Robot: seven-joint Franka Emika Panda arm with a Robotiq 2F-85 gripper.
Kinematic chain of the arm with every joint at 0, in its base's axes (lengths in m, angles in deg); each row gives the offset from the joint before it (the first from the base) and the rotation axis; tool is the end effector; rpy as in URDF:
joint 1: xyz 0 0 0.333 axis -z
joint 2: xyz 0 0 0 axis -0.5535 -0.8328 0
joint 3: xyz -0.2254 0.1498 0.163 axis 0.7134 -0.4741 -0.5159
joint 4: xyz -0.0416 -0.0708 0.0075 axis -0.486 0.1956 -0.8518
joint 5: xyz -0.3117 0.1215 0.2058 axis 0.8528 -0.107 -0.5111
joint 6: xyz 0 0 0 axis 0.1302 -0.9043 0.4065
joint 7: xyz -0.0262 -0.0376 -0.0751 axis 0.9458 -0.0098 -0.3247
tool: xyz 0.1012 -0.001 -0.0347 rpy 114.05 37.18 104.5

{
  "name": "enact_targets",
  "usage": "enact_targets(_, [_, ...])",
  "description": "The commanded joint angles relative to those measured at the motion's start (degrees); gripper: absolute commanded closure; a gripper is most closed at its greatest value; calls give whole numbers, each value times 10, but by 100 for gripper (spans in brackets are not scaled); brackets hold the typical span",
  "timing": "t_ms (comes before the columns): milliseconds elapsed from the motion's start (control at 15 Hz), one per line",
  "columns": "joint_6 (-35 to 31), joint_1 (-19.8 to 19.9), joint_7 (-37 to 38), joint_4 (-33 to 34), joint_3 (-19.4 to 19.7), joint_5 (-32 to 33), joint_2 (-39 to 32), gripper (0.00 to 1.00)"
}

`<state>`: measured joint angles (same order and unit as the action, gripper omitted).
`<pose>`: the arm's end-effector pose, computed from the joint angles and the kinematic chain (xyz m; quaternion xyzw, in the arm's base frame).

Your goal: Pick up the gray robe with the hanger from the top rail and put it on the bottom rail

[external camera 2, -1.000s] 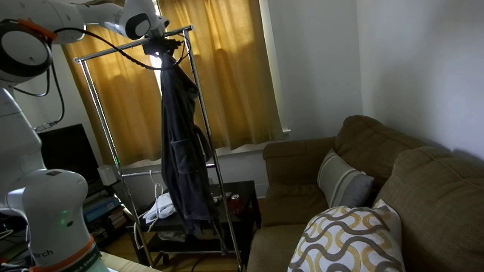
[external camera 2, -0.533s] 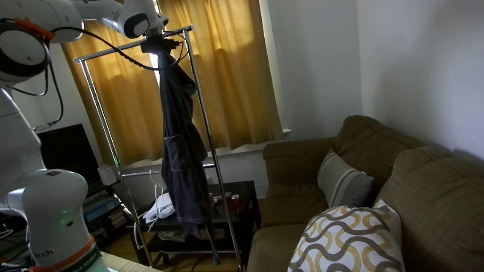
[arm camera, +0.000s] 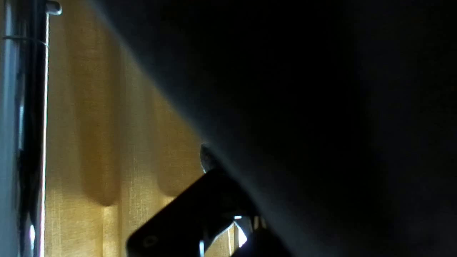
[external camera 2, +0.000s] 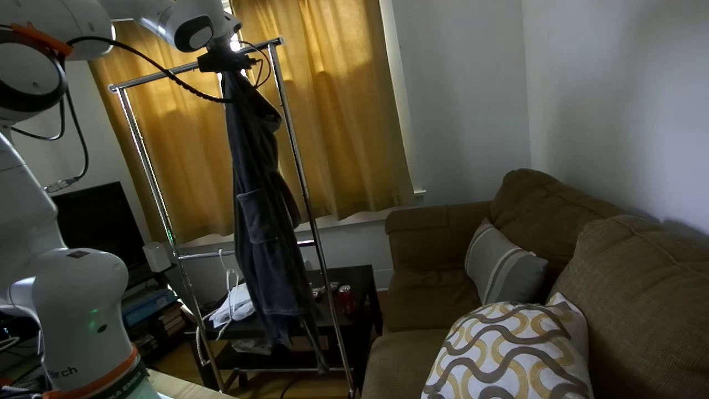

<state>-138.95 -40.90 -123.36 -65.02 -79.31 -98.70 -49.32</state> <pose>0.5221 0.0435 0.8216 -0.7979 -0.2859 -0.4890 0.2060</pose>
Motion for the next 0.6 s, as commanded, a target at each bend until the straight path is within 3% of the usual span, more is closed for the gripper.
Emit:
enact_targets(0, [-13, 8, -8, -6, -7, -28, 32, 98])
enact_targets(333, [-8, 5, -9, -12, -5, -20, 65, 98])
enact_targets(533, [-8, 12, 5, -23, -10, 29, 97, 98])
